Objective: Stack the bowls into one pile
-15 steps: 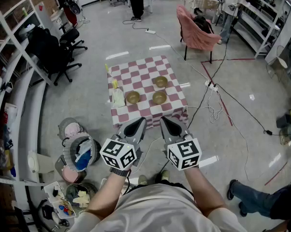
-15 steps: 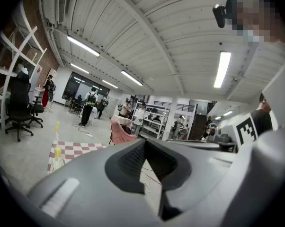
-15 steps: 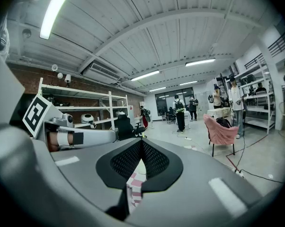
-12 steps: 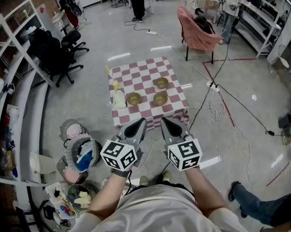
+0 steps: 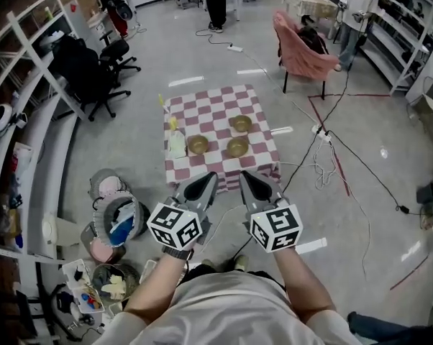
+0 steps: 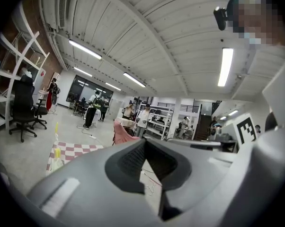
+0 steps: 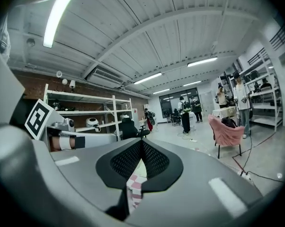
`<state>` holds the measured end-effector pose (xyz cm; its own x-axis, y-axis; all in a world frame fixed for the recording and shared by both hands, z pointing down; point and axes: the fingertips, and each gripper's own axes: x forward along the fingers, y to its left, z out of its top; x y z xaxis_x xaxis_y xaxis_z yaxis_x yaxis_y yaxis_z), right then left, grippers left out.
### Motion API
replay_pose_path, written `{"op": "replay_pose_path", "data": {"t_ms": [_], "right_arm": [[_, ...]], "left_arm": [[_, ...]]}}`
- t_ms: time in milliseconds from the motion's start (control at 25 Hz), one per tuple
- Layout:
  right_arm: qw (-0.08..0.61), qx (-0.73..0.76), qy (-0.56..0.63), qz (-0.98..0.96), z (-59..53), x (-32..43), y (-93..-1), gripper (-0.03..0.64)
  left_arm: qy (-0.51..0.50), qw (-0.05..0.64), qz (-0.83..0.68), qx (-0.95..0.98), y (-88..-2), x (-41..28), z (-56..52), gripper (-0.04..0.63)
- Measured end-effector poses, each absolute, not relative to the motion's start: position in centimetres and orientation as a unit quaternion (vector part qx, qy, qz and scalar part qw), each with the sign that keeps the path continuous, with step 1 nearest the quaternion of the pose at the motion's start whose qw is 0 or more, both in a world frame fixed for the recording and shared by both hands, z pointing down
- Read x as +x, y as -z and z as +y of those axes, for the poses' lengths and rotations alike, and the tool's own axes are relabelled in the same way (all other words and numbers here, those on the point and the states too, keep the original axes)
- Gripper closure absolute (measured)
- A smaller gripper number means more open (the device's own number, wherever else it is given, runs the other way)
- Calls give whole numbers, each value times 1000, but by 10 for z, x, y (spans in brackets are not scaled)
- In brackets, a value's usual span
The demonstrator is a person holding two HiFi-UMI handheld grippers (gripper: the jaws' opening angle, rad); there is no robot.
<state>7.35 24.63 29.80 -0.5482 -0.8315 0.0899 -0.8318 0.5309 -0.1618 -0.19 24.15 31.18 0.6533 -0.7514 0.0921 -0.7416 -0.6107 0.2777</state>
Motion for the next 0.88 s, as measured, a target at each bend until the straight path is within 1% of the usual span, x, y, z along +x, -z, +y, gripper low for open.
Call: {"op": "replay_pose_path", "data": {"t_ms": [240, 560, 880], "right_arm": [[-23, 467, -114, -876, 232, 96, -300, 604], [-15, 470, -151, -870, 208, 103, -330, 604], [6, 478, -163, -863, 152, 97, -356, 604]], "left_arm": [[9, 142, -442, 885, -317, -6, 229, 589], [4, 165, -462, 872, -346, -19, 212, 589], [3, 185, -446, 876, -378, -20, 157, 589]]}}
